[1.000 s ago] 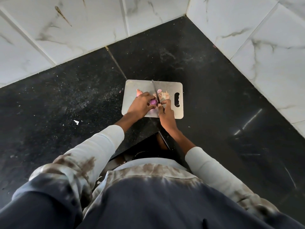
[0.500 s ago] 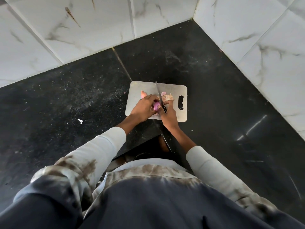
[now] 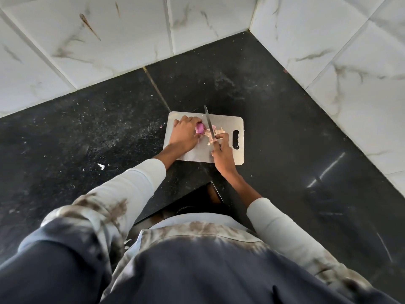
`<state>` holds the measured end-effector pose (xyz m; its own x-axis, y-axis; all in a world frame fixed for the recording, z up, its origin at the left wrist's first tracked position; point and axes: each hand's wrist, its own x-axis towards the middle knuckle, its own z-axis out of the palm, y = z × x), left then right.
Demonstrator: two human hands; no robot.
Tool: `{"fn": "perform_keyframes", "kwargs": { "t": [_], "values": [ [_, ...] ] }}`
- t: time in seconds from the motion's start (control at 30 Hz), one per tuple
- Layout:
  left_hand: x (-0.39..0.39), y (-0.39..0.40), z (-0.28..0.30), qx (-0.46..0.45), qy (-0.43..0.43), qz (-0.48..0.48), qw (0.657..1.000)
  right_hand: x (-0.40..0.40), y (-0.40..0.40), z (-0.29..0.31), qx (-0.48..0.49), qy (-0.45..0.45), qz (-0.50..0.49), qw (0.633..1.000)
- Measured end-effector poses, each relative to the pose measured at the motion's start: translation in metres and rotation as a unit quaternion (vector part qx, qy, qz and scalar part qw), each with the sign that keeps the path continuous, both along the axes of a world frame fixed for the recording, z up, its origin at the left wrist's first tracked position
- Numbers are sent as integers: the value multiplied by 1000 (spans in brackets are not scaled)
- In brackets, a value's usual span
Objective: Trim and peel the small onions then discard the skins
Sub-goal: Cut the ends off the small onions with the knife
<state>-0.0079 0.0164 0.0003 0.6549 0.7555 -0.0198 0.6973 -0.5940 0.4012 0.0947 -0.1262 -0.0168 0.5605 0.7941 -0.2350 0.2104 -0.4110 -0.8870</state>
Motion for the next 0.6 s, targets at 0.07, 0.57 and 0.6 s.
{"fn": "perform_keyframes", "kwargs": {
  "t": [0.07,0.57,0.6],
  "values": [
    [2,1,-3,-3,14,6,1000,-3,0,0,1,-4,5,1000],
    [2,6,-9,-72,-26,68,995,-15,2,-3,-48,-50,49,996],
    [2,6,-8,-73,-30,71,994,-16,1,-4,-51,-52,44,996]
  ]
}}
